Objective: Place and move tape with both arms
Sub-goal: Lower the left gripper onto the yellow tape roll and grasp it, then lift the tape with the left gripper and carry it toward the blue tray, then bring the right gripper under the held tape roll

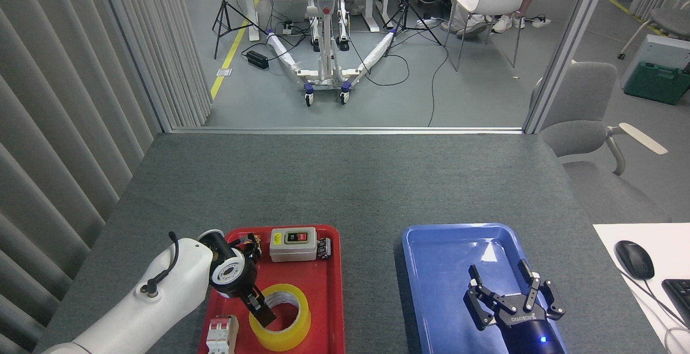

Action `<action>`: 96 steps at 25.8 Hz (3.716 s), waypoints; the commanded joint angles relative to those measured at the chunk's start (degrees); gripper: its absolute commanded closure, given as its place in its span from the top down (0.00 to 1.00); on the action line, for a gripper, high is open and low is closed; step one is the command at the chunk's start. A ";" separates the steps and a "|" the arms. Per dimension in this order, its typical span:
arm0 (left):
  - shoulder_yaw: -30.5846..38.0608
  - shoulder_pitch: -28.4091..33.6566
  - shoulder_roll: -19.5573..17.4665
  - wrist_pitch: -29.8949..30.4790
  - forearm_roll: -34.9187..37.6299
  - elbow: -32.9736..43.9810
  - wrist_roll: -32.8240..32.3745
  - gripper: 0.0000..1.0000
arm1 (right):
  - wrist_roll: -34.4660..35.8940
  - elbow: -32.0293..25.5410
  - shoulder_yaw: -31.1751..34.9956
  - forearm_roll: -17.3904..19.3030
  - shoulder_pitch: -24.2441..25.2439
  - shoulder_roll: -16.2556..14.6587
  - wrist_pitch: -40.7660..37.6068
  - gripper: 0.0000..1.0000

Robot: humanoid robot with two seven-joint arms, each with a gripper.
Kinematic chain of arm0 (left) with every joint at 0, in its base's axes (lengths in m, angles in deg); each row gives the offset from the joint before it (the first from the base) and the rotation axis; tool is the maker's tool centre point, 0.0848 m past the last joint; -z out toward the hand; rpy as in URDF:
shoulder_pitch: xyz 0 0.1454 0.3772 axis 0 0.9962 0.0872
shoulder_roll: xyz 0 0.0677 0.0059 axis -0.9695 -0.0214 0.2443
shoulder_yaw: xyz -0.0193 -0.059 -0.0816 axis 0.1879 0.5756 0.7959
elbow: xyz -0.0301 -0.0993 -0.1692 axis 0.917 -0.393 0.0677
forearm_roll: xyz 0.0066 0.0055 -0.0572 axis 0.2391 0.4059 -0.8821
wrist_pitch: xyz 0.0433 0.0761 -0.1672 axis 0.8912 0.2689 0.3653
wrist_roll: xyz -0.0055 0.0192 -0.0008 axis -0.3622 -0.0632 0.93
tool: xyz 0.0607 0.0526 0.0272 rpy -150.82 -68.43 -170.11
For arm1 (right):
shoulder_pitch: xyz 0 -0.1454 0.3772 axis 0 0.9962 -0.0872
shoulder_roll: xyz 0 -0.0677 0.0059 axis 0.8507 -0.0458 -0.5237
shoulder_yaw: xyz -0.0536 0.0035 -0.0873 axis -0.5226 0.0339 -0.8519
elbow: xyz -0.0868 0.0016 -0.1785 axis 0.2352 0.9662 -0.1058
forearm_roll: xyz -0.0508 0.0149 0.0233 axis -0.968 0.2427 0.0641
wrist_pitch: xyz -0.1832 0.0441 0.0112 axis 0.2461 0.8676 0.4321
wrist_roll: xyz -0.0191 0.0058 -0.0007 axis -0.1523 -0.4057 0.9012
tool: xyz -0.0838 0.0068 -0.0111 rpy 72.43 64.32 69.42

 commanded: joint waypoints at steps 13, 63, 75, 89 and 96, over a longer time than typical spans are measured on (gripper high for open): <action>25.54 1.59 8.83 16.75 -6.06 2.49 -11.87 0.00 | -0.01 0.02 -0.01 -0.24 -0.01 -0.11 0.19 1.00; 44.79 14.15 26.06 21.59 -35.24 -7.53 -7.21 0.00 | 6.41 -14.57 -1.41 -0.41 12.30 -9.51 -38.40 0.99; 43.03 14.15 26.06 21.59 -35.06 -7.00 -7.21 0.00 | 5.97 -13.51 -8.18 -0.50 7.55 -9.52 -38.40 0.95; 41.71 15.03 26.06 21.59 -34.36 -5.69 -7.21 0.00 | 6.06 -12.90 -9.50 -2.79 7.55 -9.78 -38.40 0.46; 40.04 15.30 26.06 21.59 -33.13 -5.16 -6.95 0.00 | 6.06 -12.19 -9.50 -2.96 7.29 -9.95 -38.40 0.31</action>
